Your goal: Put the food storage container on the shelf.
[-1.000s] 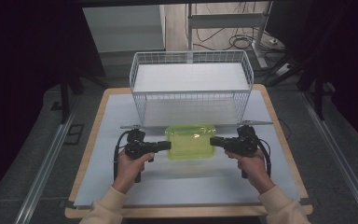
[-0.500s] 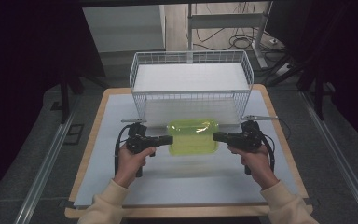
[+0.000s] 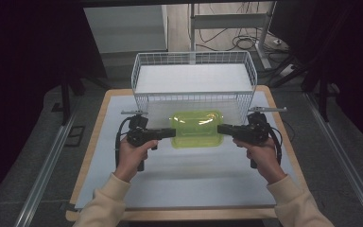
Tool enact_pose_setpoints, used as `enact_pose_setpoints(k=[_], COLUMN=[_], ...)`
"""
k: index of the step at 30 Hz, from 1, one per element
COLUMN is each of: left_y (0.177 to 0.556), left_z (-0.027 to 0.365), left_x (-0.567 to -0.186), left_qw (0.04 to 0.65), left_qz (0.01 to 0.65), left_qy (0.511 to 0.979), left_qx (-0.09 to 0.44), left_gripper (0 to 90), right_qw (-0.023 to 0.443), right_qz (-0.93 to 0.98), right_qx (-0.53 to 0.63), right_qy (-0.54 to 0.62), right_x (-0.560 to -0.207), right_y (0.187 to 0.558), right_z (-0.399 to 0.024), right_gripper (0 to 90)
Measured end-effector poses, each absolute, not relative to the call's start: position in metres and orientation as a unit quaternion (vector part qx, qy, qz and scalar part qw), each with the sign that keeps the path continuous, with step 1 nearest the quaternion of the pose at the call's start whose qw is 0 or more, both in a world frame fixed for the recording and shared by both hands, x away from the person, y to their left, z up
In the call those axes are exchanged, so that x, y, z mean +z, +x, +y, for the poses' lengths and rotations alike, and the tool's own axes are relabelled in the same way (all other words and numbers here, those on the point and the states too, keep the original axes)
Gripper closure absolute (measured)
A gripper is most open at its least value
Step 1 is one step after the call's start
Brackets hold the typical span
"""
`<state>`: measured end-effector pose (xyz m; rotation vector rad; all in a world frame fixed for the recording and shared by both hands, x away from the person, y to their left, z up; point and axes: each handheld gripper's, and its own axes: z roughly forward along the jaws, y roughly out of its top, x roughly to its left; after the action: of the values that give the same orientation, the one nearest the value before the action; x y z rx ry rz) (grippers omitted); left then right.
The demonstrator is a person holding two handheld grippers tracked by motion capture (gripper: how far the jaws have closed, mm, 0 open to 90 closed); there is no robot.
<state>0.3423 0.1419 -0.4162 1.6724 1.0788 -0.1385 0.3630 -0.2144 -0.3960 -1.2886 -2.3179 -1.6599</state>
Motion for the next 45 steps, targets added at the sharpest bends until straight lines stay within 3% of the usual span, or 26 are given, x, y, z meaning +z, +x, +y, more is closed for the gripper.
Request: enact_pose_setpoints(k=[20,45], left_y=[0.363,0.398], left_z=[0.141,0.143], left_x=[-0.377,-0.343], left_qw=[0.545,0.543], left_qz=[0.450,0.448], left_qy=[0.706,0.709], left_qx=[-0.040,-0.029], left_gripper=[81.5,81.5], right_qw=[-0.026,-0.024], right_qz=[-0.741,-0.729], right_qx=[-0.537,-0.547], right_qy=[-0.403,-0.411], right_x=[-0.353,-0.328], right_y=[0.379,0.410], right_z=[-0.211,-0.210], right_gripper=[80.5,80.6])
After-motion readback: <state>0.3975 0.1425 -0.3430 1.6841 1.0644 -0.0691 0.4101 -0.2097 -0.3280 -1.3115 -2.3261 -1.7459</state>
